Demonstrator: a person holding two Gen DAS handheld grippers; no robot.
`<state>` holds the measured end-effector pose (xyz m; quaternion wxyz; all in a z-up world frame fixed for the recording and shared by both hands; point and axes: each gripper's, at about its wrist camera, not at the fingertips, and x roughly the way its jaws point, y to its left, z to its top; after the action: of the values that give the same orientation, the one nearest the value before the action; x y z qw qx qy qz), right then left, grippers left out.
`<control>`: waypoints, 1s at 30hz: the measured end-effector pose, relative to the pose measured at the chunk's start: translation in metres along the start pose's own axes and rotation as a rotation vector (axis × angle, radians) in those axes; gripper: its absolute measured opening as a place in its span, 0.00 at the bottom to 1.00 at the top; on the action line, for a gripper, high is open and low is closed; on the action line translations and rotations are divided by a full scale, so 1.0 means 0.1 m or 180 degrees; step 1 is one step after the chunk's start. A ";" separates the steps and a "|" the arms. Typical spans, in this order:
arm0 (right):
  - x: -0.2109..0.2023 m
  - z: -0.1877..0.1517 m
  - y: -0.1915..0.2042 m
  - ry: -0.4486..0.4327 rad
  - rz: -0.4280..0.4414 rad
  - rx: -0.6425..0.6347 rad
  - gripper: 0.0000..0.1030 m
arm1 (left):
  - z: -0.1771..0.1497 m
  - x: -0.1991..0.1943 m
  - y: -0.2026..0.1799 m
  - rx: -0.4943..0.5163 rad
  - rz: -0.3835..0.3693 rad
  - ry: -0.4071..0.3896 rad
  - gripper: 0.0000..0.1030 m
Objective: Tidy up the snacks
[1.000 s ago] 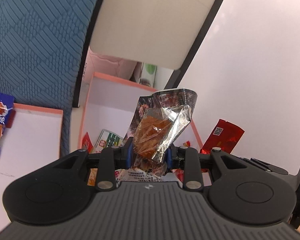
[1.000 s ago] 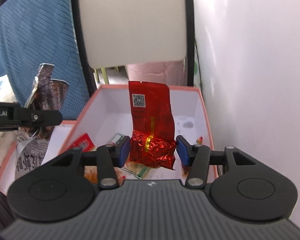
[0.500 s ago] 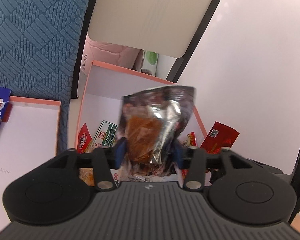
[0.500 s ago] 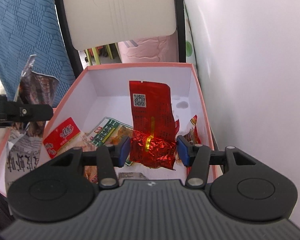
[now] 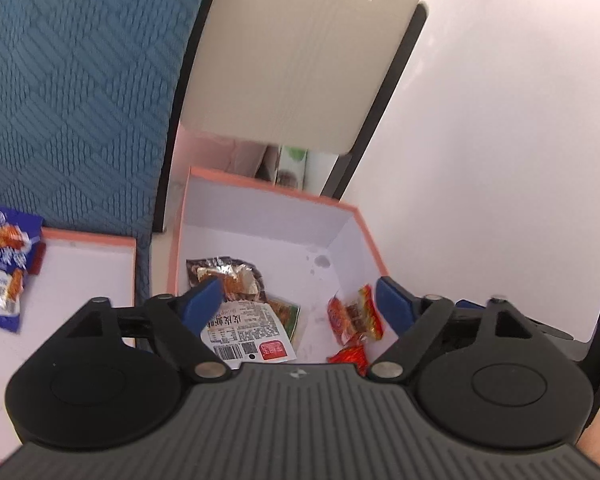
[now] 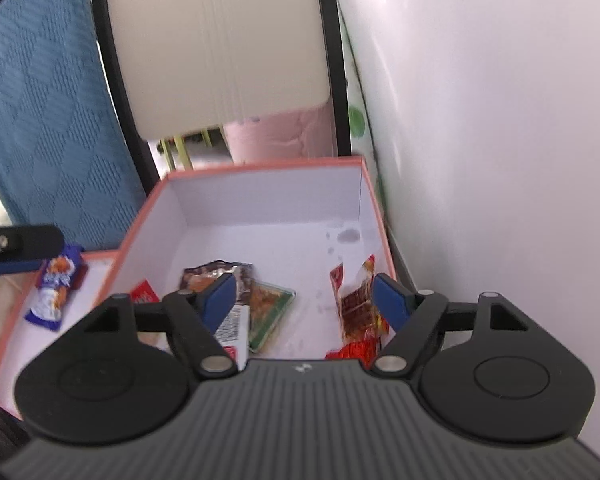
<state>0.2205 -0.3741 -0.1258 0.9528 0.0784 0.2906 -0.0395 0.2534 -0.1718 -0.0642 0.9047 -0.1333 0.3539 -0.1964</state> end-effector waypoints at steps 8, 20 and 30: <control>-0.57 0.14 0.19 -0.0355 0.0084 -0.0085 0.75 | 0.10 -0.58 -0.16 0.0224 -0.0007 -0.0308 0.96; -1.25 0.02 0.35 -0.0730 0.0111 -0.0106 0.75 | -0.03 -1.35 -0.26 0.0355 0.0080 -0.0742 0.99; -1.56 -0.25 0.45 -0.0697 0.0210 -0.0064 0.75 | -0.32 -1.61 -0.27 0.0499 0.0273 -0.0821 0.99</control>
<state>0.0824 -0.3212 -0.0534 0.9804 0.0736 0.1823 -0.0136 0.1160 -0.1267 0.0180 0.9578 -0.0711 0.2237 -0.1658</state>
